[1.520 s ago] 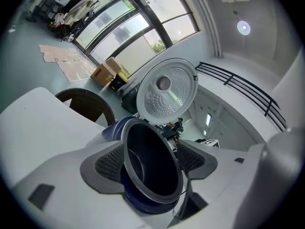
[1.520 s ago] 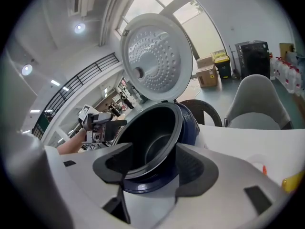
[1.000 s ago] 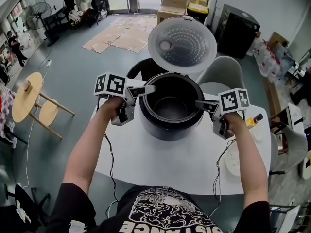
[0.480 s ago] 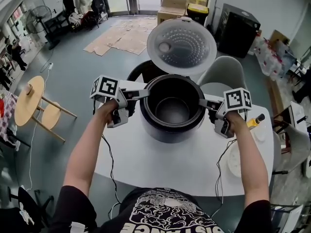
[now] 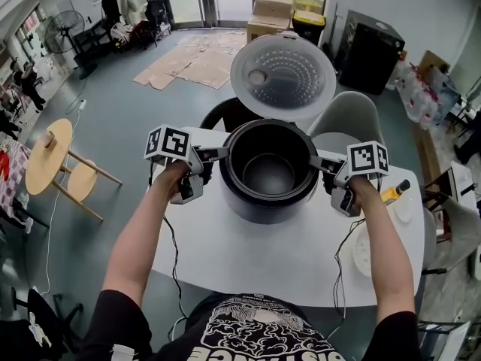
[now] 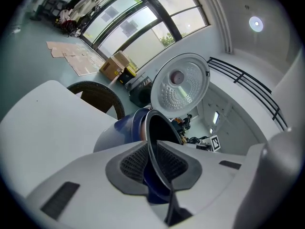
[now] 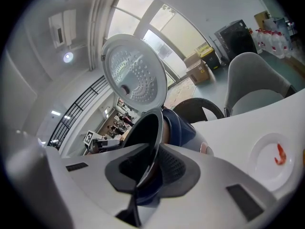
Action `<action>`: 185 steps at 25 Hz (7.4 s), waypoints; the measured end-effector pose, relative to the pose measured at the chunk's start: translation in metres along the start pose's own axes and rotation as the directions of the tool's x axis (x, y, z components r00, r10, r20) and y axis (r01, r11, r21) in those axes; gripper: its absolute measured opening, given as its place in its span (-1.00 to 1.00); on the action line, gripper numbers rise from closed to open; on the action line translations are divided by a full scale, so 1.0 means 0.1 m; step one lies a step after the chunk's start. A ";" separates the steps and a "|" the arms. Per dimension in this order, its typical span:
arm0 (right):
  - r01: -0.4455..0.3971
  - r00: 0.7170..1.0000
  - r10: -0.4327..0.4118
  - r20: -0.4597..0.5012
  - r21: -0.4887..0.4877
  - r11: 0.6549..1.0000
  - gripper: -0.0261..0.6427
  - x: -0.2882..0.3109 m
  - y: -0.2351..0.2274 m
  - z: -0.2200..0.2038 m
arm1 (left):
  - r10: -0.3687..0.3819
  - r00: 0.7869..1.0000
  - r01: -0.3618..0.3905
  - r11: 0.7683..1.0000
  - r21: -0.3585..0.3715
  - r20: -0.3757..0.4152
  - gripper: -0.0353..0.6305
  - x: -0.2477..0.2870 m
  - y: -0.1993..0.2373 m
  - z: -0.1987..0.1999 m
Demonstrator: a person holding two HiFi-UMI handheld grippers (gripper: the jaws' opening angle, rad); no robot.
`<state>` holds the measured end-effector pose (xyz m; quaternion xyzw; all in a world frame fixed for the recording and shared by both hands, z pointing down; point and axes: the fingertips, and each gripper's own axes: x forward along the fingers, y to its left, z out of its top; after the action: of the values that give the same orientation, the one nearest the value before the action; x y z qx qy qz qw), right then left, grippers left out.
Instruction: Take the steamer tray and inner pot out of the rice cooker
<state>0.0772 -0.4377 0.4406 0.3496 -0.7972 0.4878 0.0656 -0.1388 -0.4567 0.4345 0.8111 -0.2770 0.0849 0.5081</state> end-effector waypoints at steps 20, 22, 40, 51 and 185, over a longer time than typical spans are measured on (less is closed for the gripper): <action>-0.051 0.998 0.048 0.031 0.086 0.995 -0.77 -0.02 0.03 0.02 | -0.101 0.984 0.116 0.989 -0.095 0.150 -0.68 -0.10 -0.07 -0.01; -0.051 0.998 0.049 0.030 0.080 0.995 -0.77 -0.02 0.01 0.03 | -0.094 0.985 0.106 0.991 -0.076 0.141 -0.62 -0.09 -0.07 -0.01; -0.066 0.994 0.064 0.084 0.022 0.998 -0.77 -0.13 0.29 0.12 | -0.040 0.968 0.043 0.999 -0.006 0.249 -0.80 -0.33 -0.22 0.02; -0.106 0.985 0.119 0.123 -0.109 0.988 -0.79 -0.40 0.74 0.35 | -0.066 0.924 0.051 0.998 0.048 0.378 -0.81 -0.71 -0.70 0.09; -0.161 0.948 0.318 0.033 -0.810 0.564 -0.88 1.38 4.32 -1.66 | 0.544 0.321 -0.849 0.527 -0.019 0.776 -0.86 -4.47 -0.49 -1.37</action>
<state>-0.3335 -0.2484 0.2709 0.2128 -0.9727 0.0510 0.0774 -0.4646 -0.1591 0.2732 0.6505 -0.7526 0.0397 0.0940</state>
